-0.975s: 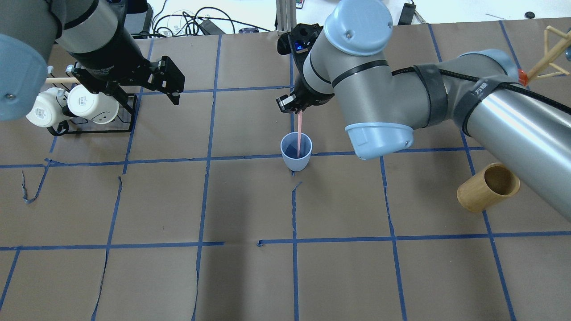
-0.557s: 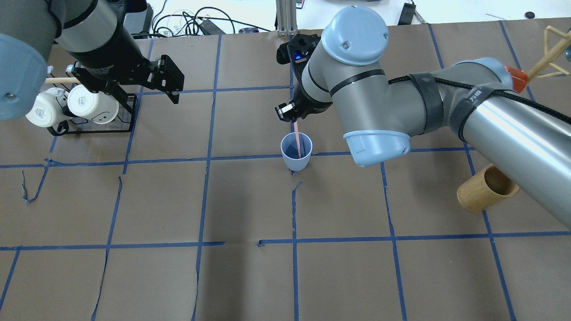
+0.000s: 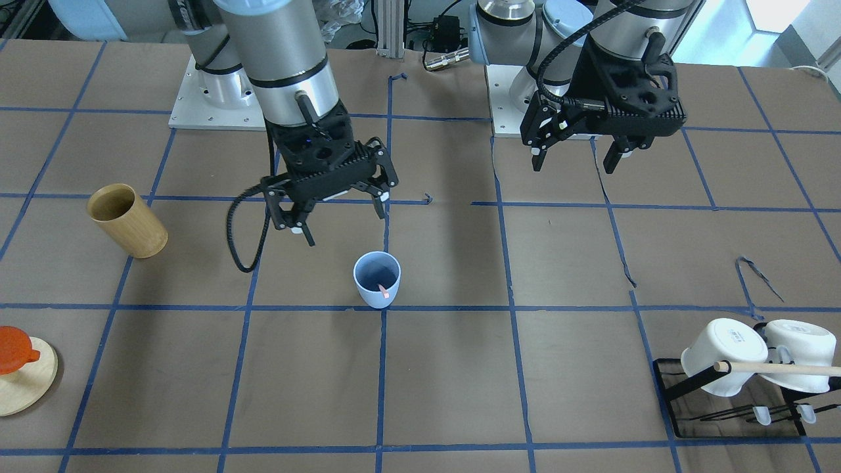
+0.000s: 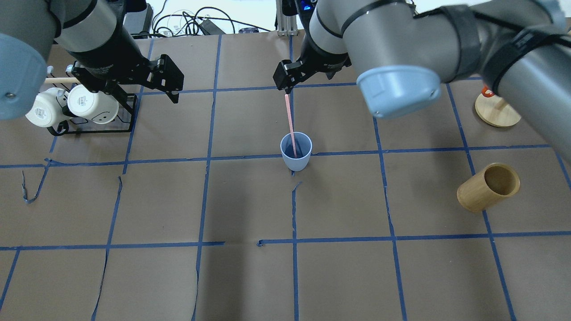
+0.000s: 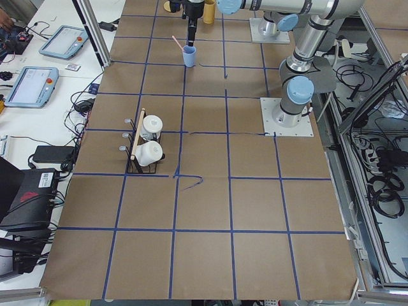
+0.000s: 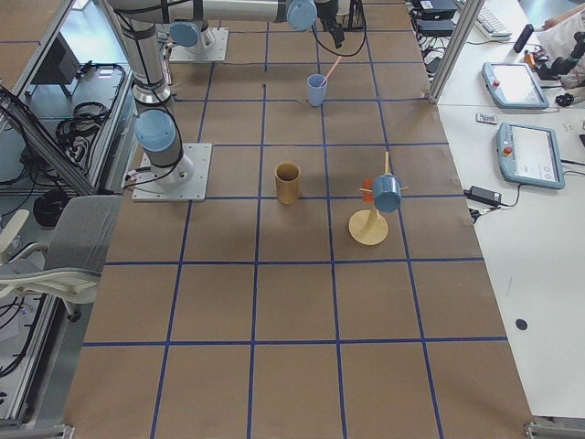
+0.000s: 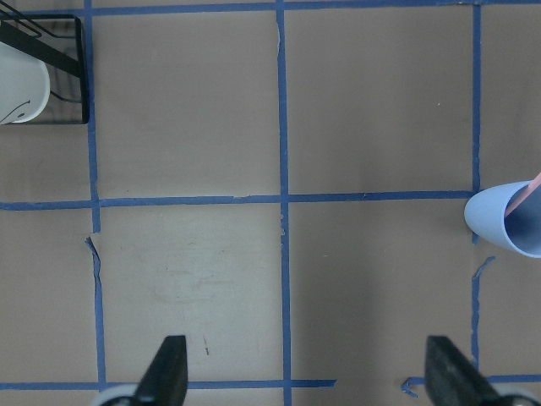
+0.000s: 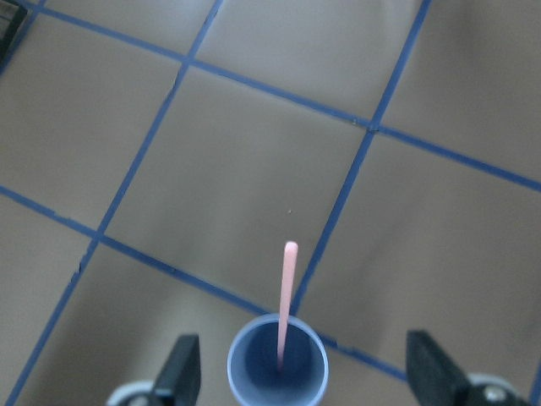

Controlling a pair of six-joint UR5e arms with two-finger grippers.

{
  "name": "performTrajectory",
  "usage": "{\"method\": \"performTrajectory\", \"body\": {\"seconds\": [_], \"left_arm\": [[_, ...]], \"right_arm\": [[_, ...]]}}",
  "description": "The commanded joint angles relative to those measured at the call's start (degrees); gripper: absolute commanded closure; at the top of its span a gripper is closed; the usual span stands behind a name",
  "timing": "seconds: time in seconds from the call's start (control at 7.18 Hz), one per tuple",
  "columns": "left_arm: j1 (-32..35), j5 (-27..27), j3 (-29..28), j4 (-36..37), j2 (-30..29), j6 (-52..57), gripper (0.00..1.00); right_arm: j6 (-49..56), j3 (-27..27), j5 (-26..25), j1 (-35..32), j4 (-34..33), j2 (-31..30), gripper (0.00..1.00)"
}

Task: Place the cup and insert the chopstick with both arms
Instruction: 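Open the right gripper and raise it away from the chopstick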

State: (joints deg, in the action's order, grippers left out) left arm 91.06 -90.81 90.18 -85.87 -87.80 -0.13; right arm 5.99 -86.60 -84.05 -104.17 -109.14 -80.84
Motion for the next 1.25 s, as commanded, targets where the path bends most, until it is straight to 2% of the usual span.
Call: {"method": "performTrajectory", "body": {"seconds": [0.0, 0.14, 0.28, 1.11], "left_arm": [[0.0, -0.1, 0.0, 0.0, 0.0, 0.0, 0.00], [0.1, -0.1, 0.0, 0.0, 0.0, 0.0, 0.00], [0.1, -0.1, 0.1, 0.0, 0.0, 0.0, 0.00], [0.2, -0.1, 0.1, 0.0, 0.0, 0.0, 0.00]], "right_arm": [[0.3, 4.9, -2.4, 9.7, 20.1, -1.6, 0.00], [1.0, 4.9, -3.0, 11.3, 25.1, -4.3, 0.00], [3.8, 4.8, -4.8, 11.6, 26.9, -5.6, 0.00], [5.2, 4.2, -5.9, 13.6, 24.4, -7.0, 0.00]]}}
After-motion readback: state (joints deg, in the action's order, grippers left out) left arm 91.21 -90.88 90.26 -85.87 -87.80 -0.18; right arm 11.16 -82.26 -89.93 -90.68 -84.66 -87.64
